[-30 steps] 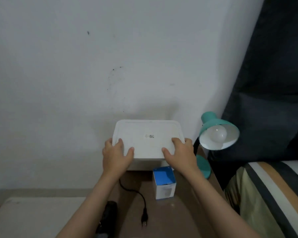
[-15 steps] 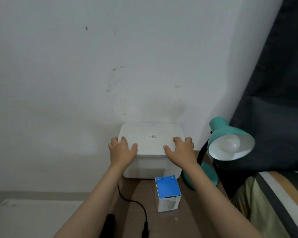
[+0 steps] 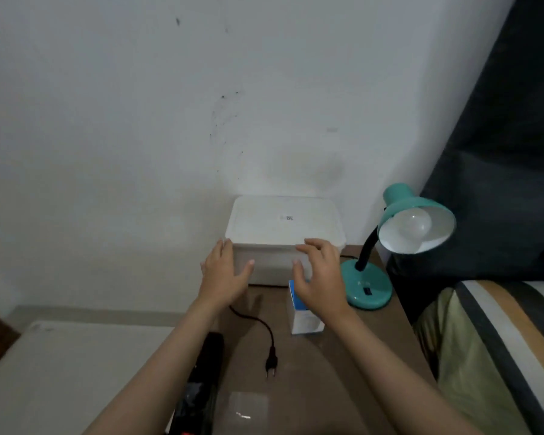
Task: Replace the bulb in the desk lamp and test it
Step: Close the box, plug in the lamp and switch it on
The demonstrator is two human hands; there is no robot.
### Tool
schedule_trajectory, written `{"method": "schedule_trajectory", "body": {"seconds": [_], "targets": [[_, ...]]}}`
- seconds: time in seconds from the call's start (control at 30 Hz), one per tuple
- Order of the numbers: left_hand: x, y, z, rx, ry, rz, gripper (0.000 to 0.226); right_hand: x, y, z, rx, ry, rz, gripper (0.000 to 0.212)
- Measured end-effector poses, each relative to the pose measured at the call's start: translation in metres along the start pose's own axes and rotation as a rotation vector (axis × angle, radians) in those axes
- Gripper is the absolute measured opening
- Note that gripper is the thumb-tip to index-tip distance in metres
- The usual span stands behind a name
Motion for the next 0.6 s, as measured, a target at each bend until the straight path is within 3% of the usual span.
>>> {"method": "schedule_trajectory", "body": {"seconds": [0.13, 0.23, 0.4, 0.6], "targets": [[-0.005, -0.035, -0.075, 0.032, 0.02, 0.029, 0.073, -0.019, -0.046, -0.062, 0.148, -0.126, 0.153, 0.016], [-0.01, -0.064, -0.127, 0.08, -0.029, 0.062, 0.074, -0.041, -0.047, -0.108, -0.014, -0.249, 0.181, 0.014], [-0.016, -0.108, -0.188, 0.122, -0.096, 0.108, 0.075, -0.069, -0.022, -0.144, -0.28, -0.329, 0.024, 0.012], [-0.015, -0.116, -0.204, 0.108, -0.06, -0.056, 0.079, -0.086, -0.018, -0.15, -0.46, -0.453, -0.069, 0.007]]}}
Point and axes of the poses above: each hand's wrist, its own z-axis towards the middle knuckle, its own x-axis out of the back of the hand, y = z × x, the point moved 6 cm from there along z, towards the middle knuckle, and after that the axes turned 5 degrees about x, right-handed, at the moved point
